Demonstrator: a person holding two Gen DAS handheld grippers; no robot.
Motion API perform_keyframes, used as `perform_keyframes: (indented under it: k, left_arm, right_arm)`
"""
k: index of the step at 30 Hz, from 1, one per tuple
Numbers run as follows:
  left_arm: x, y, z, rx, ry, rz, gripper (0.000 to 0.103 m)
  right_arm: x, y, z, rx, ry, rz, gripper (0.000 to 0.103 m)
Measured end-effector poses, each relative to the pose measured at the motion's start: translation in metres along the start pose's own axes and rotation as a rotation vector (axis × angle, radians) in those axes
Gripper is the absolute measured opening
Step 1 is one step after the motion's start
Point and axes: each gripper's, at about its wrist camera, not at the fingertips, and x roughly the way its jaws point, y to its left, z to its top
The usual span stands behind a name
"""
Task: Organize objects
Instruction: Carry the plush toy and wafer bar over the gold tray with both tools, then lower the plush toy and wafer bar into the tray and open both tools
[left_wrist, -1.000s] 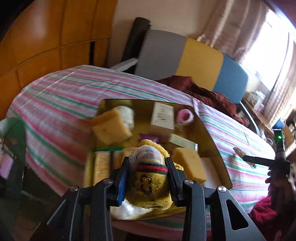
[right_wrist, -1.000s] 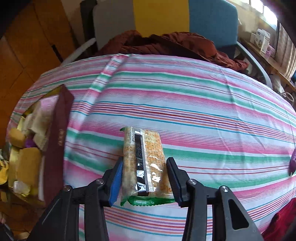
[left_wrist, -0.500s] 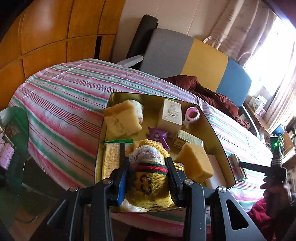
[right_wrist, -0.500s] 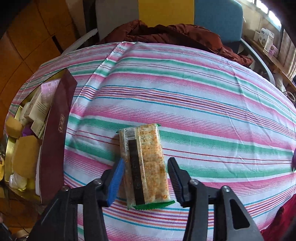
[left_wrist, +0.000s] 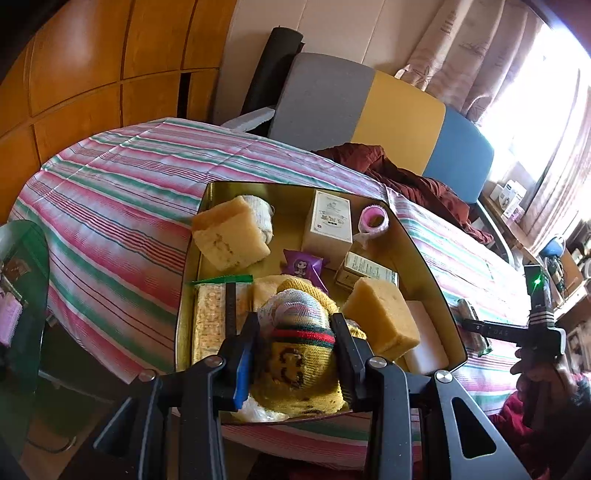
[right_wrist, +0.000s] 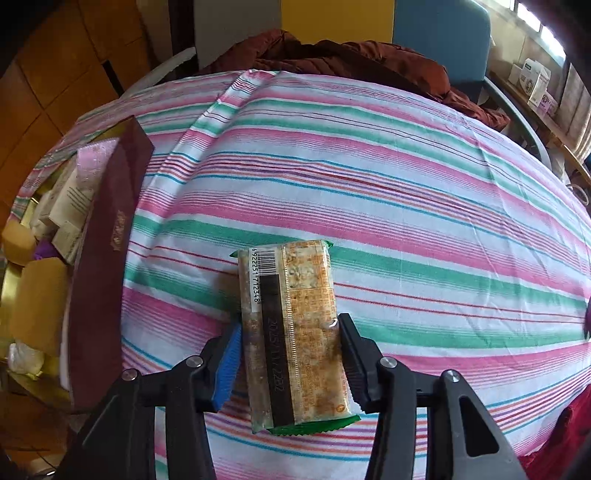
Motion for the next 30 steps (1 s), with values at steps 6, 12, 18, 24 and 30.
perform_keyframes:
  k: [6, 12, 18, 24, 30]
  left_arm:
    - [0.003, -0.007, 0.003, 0.016, -0.001, -0.014, 0.038]
    - [0.009, -0.014, 0.013, 0.036, -0.002, -0.024, 0.039]
    - [0.022, -0.02, 0.03, 0.037, -0.005, -0.044, 0.039]
    - [0.043, -0.027, 0.048, 0.041, -0.006, -0.047, 0.041]
    - [0.057, -0.03, 0.051, 0.052, 0.008, -0.037, 0.053]
  right_arm:
    - [-0.025, 0.019, -0.001, 0.003, -0.053, 0.077, 0.049]
    - [-0.052, 0.052, 0.008, -0.036, -0.107, 0.163, 0.049]
    - [-0.062, 0.096, 0.015, -0.117, -0.119, 0.227, 0.049]
    - [-0.047, 0.137, 0.04, -0.174, -0.108, 0.269, 0.05]
    - [-0.03, 0.153, 0.051, -0.167, -0.106, 0.253, 0.053]
